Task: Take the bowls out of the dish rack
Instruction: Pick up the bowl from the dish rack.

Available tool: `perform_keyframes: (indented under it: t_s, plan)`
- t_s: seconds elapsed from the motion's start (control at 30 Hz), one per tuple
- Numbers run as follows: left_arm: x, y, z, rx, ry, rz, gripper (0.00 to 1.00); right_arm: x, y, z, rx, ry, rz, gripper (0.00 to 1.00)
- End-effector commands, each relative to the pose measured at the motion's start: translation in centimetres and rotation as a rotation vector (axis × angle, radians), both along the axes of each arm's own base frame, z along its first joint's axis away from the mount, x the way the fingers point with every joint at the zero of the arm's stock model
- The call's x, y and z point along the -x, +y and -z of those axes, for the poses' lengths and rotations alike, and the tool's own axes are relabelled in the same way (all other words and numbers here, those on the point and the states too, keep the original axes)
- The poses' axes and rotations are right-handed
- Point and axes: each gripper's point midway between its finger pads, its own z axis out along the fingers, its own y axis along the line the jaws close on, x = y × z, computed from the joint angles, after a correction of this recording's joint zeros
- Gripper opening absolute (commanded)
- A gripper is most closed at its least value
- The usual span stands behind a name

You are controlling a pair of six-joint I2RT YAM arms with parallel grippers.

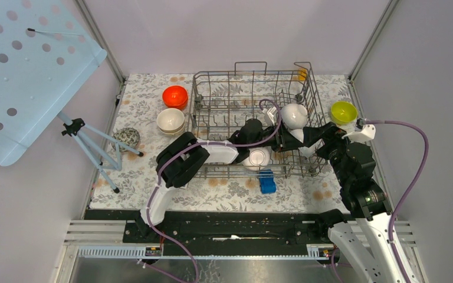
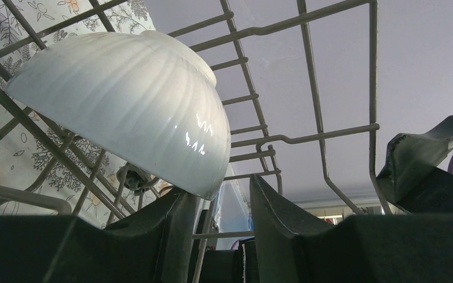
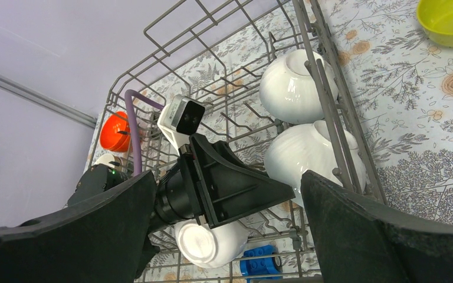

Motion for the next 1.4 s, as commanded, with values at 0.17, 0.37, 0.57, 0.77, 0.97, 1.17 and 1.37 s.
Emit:
perform_keyframes:
  t_s: [0.17, 0.37, 0.57, 0.77, 0.97, 1.17, 1.37]
  plan:
    - [-0.8, -0.7, -4.2, 0.175, -0.068, -0.041, 0.38, 0.0, 0.2, -0.6, 0.008, -0.024, -0.01, 1.0]
    - [-1.2, -0.8, -4.3, 0.196, -0.062, -0.066, 0.36, 0.0, 0.2, -0.5, 0.009, -0.023, -0.014, 1.0]
    - [-1.5, -1.3, -3.9, 0.2, -0.057, -0.067, 0.3, 0.0, 0.2, -0.5, 0.009, -0.025, -0.014, 1.0]
    - [-1.5, -1.5, -3.9, 0.208, -0.06, -0.069, 0.26, 0.1, 0.1, -0.4, 0.01, -0.026, -0.011, 1.0]
    - [-1.5, -1.4, -4.2, 0.211, -0.07, -0.068, 0.13, 0.3, 0.0, -0.6, 0.01, -0.028, -0.008, 1.0]
    - [-1.4, -1.3, -4.0, 0.195, -0.075, -0.069, 0.0, 0.6, -0.1, -0.8, 0.008, -0.031, -0.004, 1.0]
    - [-1.2, -1.0, -4.7, 0.203, -0.085, -0.066, 0.0, 1.1, -0.5, -1.0, 0.013, -0.037, 0.004, 1.0]
